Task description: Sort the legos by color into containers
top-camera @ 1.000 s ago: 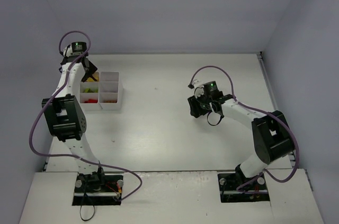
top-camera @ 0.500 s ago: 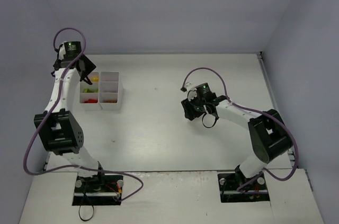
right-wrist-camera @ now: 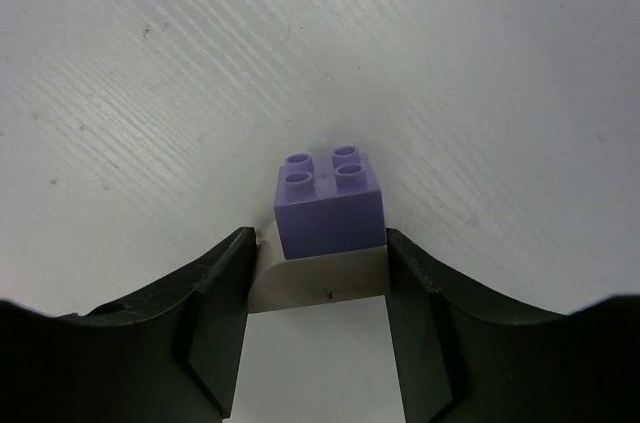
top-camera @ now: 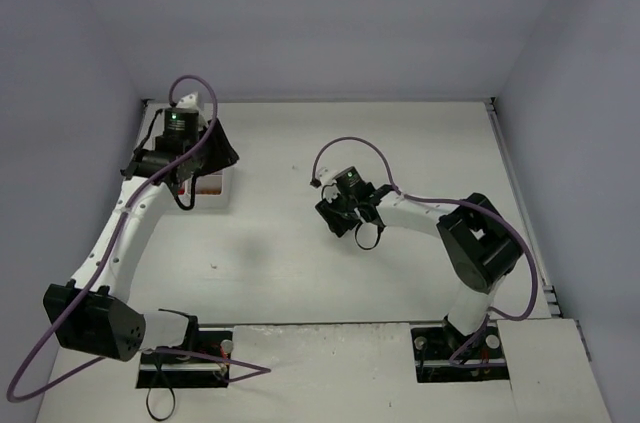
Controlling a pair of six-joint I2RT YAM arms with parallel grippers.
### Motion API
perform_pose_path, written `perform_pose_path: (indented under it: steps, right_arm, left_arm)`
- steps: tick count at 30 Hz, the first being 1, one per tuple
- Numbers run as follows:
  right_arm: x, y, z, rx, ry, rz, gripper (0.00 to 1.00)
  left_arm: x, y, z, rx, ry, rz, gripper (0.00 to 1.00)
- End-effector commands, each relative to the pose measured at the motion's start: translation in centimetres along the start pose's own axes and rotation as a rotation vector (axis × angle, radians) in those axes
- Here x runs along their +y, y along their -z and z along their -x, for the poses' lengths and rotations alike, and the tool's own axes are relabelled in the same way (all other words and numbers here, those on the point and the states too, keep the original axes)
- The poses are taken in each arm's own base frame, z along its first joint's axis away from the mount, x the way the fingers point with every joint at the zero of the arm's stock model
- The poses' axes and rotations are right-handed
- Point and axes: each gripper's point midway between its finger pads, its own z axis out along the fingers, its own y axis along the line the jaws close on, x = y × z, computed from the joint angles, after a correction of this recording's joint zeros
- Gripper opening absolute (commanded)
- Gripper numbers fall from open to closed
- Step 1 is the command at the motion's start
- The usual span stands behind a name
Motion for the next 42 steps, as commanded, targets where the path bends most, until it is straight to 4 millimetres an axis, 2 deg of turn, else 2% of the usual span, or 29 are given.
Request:
perform_pose_path:
  steps: [1,3,8,17,22,23,26,27,28,30,34,37,40,42]
  right_arm:
    - [-0.4,0.1,1.6,-0.036,0.002,-0.040,0.48]
    - [-0.6,0.2,1.4,-0.031,0.002,-0.052,0.55]
    - [-0.8,0.4,1.0,-0.017,0.007,-0.064,0.64]
    - [-1.0,0.5,0.9,-0.001,0.036,-0.064,0.62]
    - [-0.3,0.6,0.1,0.012,0.045,-0.033,0.49]
    - [0.0,0.7,0.1,0.009,0.051,-0.024,0.42]
    - [0.4,1.0,-0.2,0.004,0.077,-0.010,0.29]
    - [0.4,1.1,-0.2,-0.001,0.082,-0.009,0.18]
    - [0.6,1.2,-0.2,-0.009,0.097,-0.005,0.12]
    - [0.8,1.8,0.4,-0.043,0.114,-0.001,0.06]
    - [1.5,3.3,2.1,-0.144,0.148,0.015,0.02]
    - [2.1,5.5,4.1,-0.258,0.179,0.020,0.01]
    - [3.2,8.9,6.4,-0.397,0.210,0.043,0.02]
    - [3.7,10.0,6.9,-0.429,0.224,0.053,0.03]
  left_arm:
    - [-1.5,1.1,-2.1,0.045,-0.066,-0.087,0.43]
    - [-1.5,1.0,-3.8,0.075,-0.079,-0.098,0.43]
    - [-1.0,1.0,-5.3,0.105,-0.086,-0.109,0.43]
    - [-1.3,0.5,-6.1,0.141,-0.088,-0.134,0.43]
    - [-1.4,0.2,-6.5,0.154,-0.096,-0.140,0.43]
    - [-1.5,0.2,-6.5,0.157,-0.099,-0.145,0.43]
    - [-1.9,0.2,-7.0,0.172,-0.111,-0.164,0.43]
    - [-2.1,0.2,-7.1,0.177,-0.113,-0.170,0.43]
    - [-2.2,0.1,-7.3,0.182,-0.116,-0.176,0.43]
    - [-2.8,0.1,-7.7,0.198,-0.124,-0.201,0.43]
    - [-3.9,0.0,-8.6,0.235,-0.120,-0.262,0.43]
    - [-5.5,0.3,-9.3,0.259,-0.115,-0.344,0.46]
    - [-7.4,0.9,-10.0,0.281,-0.124,-0.432,0.47]
    - [-8.4,1.3,-10.2,0.292,-0.137,-0.473,0.50]
